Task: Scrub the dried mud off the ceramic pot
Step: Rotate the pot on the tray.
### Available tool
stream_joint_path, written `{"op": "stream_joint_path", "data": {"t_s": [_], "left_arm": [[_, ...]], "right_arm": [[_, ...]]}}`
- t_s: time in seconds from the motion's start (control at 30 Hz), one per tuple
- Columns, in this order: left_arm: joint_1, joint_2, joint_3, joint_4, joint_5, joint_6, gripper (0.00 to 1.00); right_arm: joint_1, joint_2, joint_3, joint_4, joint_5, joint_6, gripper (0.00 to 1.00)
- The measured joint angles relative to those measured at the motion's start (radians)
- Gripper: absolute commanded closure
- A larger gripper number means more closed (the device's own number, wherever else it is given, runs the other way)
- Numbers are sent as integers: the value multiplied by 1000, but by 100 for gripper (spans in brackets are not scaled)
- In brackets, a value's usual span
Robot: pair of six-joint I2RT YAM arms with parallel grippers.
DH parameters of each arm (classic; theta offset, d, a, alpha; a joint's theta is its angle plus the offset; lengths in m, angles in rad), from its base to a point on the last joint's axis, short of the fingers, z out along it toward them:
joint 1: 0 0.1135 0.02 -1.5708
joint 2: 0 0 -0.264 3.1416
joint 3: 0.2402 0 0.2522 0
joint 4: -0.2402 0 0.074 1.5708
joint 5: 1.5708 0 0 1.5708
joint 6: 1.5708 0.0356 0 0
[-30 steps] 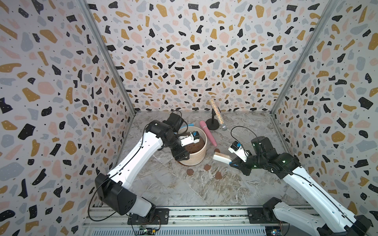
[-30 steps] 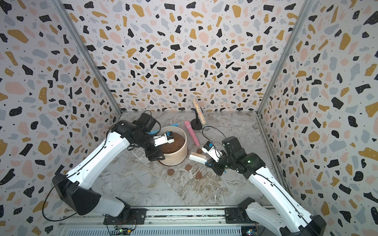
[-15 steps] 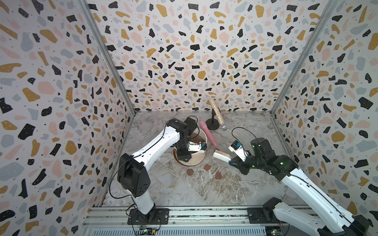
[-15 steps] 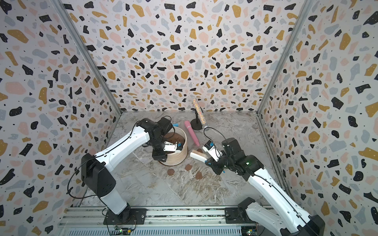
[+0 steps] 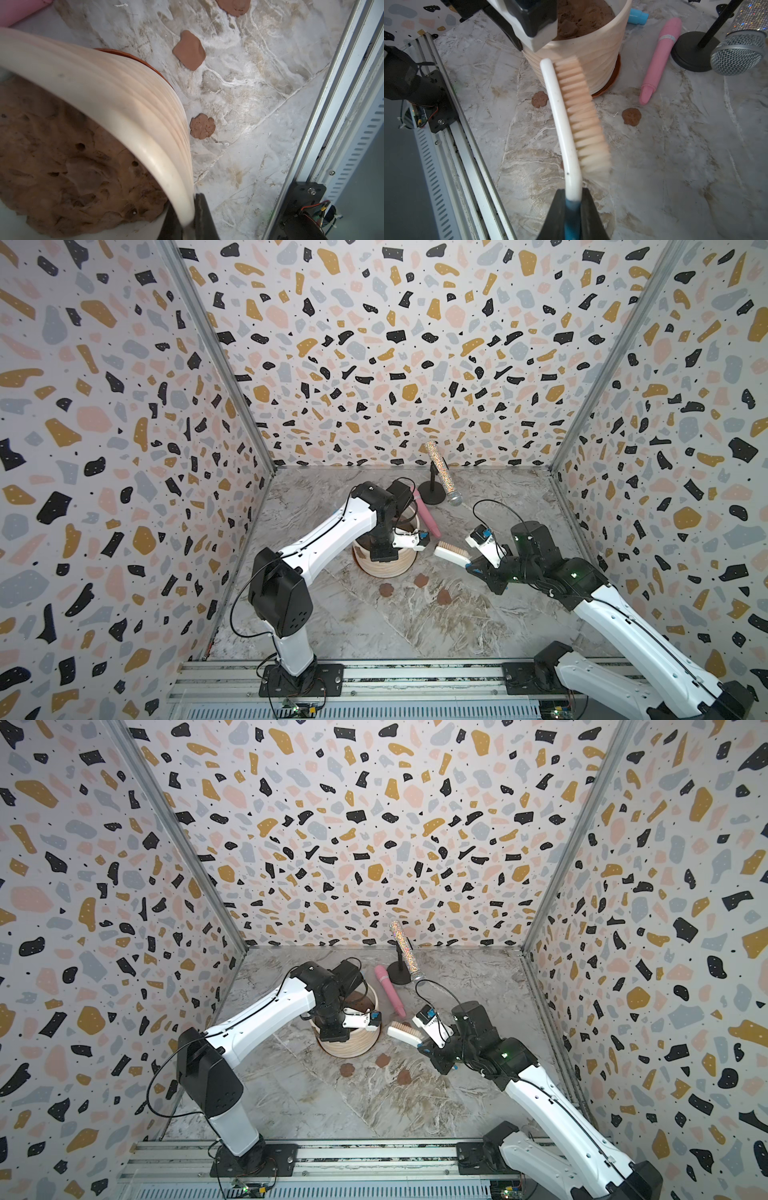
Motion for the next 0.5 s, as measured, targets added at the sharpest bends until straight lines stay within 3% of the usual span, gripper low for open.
{"op": "stream_joint_path", "data": {"t_s": [0.17,0.5], "left_arm": [[-28,16,19,19,-1,-158,100],[-45,6,-10,209,-53,-652,100]], "right_arm": [[0,-29,-31,12,77,-47,100],[0,-51,-36,-67,249,-182,100]]}}
